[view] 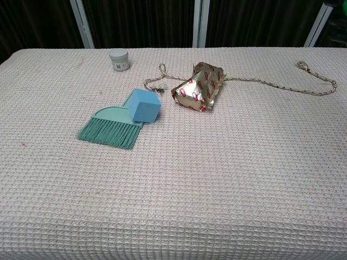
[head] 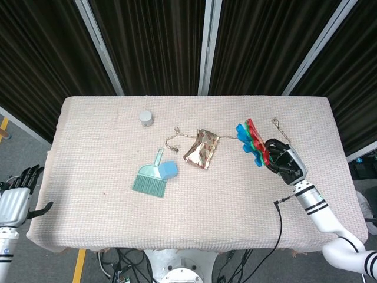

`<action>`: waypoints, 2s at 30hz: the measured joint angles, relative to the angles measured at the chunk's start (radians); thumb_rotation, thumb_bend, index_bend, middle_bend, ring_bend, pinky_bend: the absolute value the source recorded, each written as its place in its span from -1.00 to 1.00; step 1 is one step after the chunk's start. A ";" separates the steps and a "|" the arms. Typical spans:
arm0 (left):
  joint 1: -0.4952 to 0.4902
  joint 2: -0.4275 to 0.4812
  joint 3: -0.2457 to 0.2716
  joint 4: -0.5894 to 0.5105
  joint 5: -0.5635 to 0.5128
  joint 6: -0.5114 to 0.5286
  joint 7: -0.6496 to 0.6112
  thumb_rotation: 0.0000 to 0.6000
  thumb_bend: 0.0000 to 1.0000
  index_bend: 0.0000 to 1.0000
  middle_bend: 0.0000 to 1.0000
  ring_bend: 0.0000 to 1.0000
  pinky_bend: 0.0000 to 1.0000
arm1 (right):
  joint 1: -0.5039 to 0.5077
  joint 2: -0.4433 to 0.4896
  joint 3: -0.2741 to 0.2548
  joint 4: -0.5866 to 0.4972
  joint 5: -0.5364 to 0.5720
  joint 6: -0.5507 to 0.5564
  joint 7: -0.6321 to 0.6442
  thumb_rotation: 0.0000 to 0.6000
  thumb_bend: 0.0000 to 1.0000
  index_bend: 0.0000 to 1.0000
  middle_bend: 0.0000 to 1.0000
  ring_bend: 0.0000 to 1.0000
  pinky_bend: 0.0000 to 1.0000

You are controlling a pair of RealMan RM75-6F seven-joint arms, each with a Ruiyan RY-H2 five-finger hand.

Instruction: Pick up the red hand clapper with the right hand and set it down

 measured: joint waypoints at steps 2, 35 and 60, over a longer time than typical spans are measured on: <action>0.001 -0.001 0.000 0.002 0.001 0.002 -0.002 1.00 -0.58 -0.86 -0.94 -1.00 -0.67 | 0.001 -0.004 -0.011 0.022 -0.015 0.016 0.057 1.00 0.14 0.89 0.60 0.81 1.00; -0.009 0.014 -0.010 -0.036 0.009 0.019 0.045 1.00 -0.58 -0.86 -0.94 -1.00 -0.68 | 0.014 0.047 0.012 -0.135 0.156 -0.104 -1.301 1.00 0.13 0.81 0.60 0.81 1.00; -0.002 -0.033 -0.021 0.025 0.044 0.088 0.050 1.00 -0.58 -0.86 -1.00 -1.00 -0.77 | -0.020 0.034 -0.033 0.009 0.012 0.000 -0.008 1.00 0.17 0.85 0.60 0.81 1.00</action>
